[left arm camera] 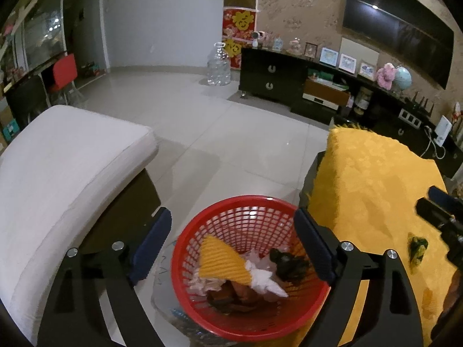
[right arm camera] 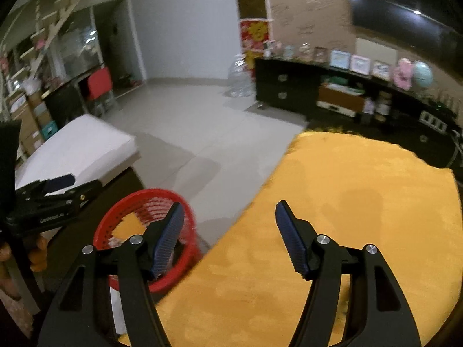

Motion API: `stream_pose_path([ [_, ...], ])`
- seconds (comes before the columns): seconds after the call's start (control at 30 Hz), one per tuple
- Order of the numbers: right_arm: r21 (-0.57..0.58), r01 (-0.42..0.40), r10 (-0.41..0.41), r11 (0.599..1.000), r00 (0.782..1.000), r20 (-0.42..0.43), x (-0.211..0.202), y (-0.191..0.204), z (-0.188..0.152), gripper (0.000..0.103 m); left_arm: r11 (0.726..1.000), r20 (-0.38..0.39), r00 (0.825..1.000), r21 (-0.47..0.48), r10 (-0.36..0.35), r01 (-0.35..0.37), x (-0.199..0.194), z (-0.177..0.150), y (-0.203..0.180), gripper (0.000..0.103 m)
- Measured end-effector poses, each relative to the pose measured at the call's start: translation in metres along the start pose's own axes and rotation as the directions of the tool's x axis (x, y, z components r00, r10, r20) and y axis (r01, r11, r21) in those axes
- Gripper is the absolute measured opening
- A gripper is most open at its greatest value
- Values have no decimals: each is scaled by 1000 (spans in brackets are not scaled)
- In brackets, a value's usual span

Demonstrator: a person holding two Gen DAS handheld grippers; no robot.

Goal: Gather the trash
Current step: 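Move both tools back over the table toward the remaining trash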

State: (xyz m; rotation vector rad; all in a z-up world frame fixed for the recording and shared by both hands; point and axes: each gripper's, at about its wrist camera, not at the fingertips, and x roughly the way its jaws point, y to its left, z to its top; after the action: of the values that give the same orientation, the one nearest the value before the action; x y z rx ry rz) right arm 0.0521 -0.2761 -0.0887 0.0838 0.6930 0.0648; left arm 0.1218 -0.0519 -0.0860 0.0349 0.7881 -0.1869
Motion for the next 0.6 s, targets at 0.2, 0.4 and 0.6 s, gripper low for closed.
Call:
stream_pose_path([
  [0.2, 49, 120, -123, 992, 991, 49, -40, -45, -7, 69, 997, 26, 999, 70, -44, 43, -8, 2, -42, 85],
  [0.4, 121, 228, -234, 966, 972, 34, -87, -91, -29, 69, 985, 32, 993, 137, -110, 105, -14, -2, -91, 85],
  [0.6, 200, 334, -343, 921, 939, 11, -133, -125, -58, 70, 963, 7, 984, 207, -178, 173, -17, -14, -142, 85],
])
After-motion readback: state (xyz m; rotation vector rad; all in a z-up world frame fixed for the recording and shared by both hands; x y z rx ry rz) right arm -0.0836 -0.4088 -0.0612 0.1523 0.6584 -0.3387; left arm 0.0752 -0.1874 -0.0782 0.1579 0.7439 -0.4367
